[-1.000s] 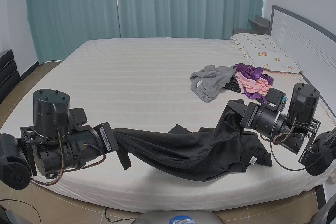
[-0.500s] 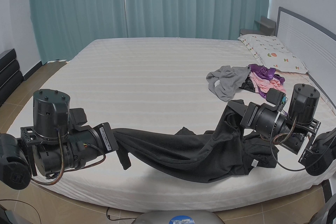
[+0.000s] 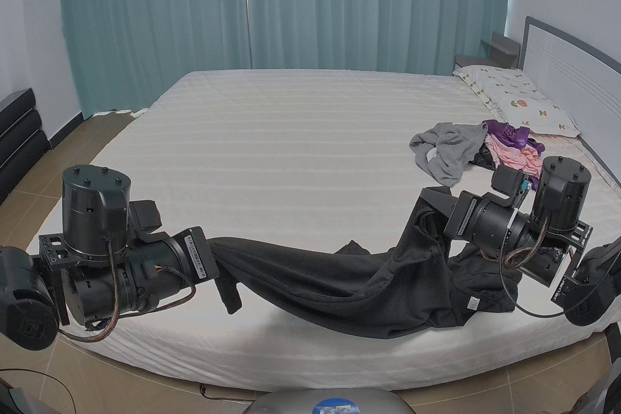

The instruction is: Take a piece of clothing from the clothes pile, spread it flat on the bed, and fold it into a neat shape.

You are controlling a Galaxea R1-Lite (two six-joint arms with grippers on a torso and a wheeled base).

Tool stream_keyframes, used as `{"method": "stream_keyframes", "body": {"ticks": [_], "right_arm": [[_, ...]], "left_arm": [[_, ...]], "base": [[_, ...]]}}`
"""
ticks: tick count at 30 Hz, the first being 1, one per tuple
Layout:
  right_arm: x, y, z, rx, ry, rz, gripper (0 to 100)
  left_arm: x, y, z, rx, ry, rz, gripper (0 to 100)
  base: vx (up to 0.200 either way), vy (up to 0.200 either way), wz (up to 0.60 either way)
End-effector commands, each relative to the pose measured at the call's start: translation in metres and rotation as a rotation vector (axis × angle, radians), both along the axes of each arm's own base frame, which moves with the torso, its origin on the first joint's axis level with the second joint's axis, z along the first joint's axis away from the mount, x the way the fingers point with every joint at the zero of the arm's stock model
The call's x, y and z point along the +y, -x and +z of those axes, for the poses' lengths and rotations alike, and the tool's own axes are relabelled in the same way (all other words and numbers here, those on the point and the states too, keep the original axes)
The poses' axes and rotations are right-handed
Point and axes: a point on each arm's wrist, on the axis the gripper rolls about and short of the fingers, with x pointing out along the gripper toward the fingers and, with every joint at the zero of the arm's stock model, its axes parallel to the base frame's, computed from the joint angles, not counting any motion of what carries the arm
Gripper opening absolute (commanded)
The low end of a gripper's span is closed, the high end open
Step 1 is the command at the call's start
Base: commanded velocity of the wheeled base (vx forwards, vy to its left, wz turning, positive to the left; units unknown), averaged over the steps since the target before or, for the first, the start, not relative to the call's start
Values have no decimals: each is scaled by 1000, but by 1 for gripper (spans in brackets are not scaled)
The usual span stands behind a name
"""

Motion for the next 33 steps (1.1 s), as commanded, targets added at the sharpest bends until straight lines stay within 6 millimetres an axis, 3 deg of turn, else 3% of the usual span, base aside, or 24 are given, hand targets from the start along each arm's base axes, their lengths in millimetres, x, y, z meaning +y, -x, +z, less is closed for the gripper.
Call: {"method": "stream_keyframes", "body": {"ticks": [1,8,20,23,28,33], "right_arm": [[-2,-2,-2,7,3,-9,0],[-6,-6,-6,19,13,-26,0],[-26,11,-14,64,18,-55,0],[-26,11,-15,68,18,-57,0],[-27,19,-3,19,4,-52,0],[-35,34,22,-73,-45,-49,0]], "left_arm": [[1,-2,-1,3,-3,7,0],[1,-1,-2,6,-5,7,0],[2,1,-3,9,-5,3,0],[2,1,-2,7,-6,4,0],[4,4,2,-10,2,4,0],[12,19,17,-66,38,-4,0]], "base": [[0,200,0],[0,29,0],[0,0,0],[-200,0,0],[-200,0,0],[-200,0,0]]}}
